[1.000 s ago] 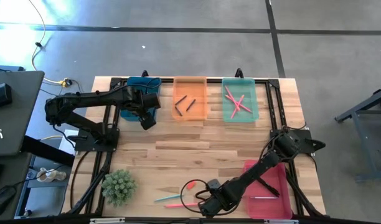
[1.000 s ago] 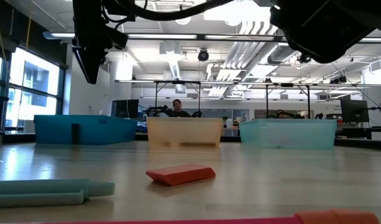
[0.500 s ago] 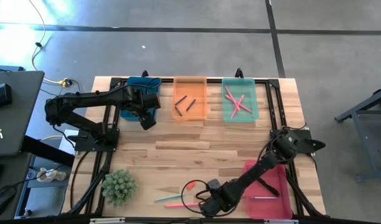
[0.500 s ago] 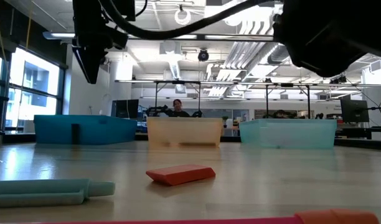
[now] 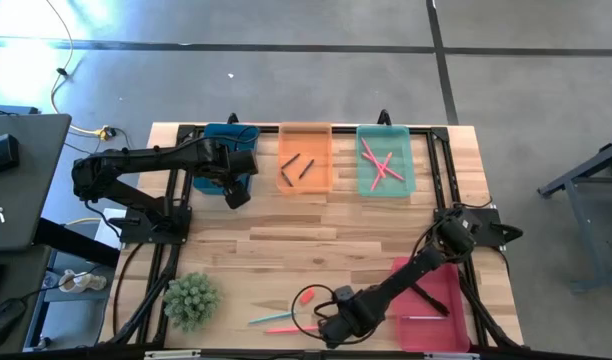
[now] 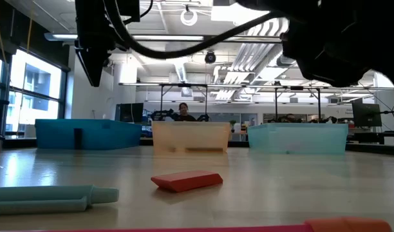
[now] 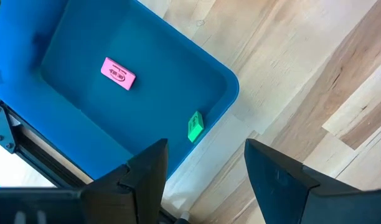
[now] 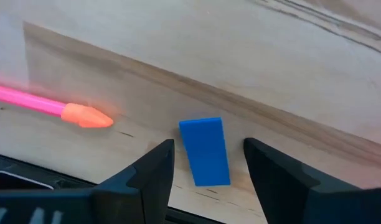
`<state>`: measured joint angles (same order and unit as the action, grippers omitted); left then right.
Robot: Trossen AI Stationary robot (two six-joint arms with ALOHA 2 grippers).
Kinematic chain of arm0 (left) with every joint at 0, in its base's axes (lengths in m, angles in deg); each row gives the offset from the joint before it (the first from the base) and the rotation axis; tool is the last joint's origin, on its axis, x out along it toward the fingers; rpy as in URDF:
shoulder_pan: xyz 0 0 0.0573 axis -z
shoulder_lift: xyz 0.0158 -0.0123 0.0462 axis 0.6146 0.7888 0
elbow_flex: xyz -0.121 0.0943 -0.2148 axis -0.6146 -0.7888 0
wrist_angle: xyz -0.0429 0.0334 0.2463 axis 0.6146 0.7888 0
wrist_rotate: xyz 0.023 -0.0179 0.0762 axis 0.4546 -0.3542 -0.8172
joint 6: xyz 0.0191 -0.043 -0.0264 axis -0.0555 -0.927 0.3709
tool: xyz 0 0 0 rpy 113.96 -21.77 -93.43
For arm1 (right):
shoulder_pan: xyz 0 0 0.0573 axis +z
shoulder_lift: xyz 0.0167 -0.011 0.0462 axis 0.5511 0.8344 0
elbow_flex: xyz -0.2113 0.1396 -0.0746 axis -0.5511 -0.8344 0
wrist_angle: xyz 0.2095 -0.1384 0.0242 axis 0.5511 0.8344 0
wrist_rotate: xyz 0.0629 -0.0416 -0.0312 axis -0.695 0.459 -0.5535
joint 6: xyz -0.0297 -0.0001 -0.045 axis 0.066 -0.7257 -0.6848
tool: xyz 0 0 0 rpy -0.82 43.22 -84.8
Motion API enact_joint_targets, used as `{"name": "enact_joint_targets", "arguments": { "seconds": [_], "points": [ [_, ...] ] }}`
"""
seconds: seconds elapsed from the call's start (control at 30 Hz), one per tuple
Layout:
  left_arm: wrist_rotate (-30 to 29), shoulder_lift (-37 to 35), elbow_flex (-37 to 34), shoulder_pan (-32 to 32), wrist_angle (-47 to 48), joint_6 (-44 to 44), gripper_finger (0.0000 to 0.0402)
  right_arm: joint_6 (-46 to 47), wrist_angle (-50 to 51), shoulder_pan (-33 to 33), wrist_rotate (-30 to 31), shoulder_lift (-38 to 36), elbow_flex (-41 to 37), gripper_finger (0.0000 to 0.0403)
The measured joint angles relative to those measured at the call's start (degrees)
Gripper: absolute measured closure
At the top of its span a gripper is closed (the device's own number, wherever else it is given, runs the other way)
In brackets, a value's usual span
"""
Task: Sort crayons/erasers/pens/pencils in bins
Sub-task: Put the blue eraser into the dark blue bin
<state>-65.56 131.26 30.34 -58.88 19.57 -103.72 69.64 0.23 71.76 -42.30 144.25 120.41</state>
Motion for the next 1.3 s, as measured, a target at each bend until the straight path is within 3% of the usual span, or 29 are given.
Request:
{"name": "enact_joint_targets", "arguments": {
  "seconds": [0.5, 1.0, 1.3],
  "points": [
    [0.0, 0.0, 0.0, 0.0, 0.0, 0.3, 0.0203, 1.3, 3.2, 0.0, -6.5, 0.2, -0.2, 0.0257],
    [0.0, 0.0, 0.0, 0.0, 0.0, 0.3, 0.0203, 4.1, 3.3, 0.3, -3.9, 0.1, -0.2, 0.0263],
    [0.0, 0.0, 0.0, 0.0, 0.0, 0.4, 0.0203, 4.2, 2.5, 0.4, -3.4, 0.0, -0.3, 0.0316]
  ]
}}
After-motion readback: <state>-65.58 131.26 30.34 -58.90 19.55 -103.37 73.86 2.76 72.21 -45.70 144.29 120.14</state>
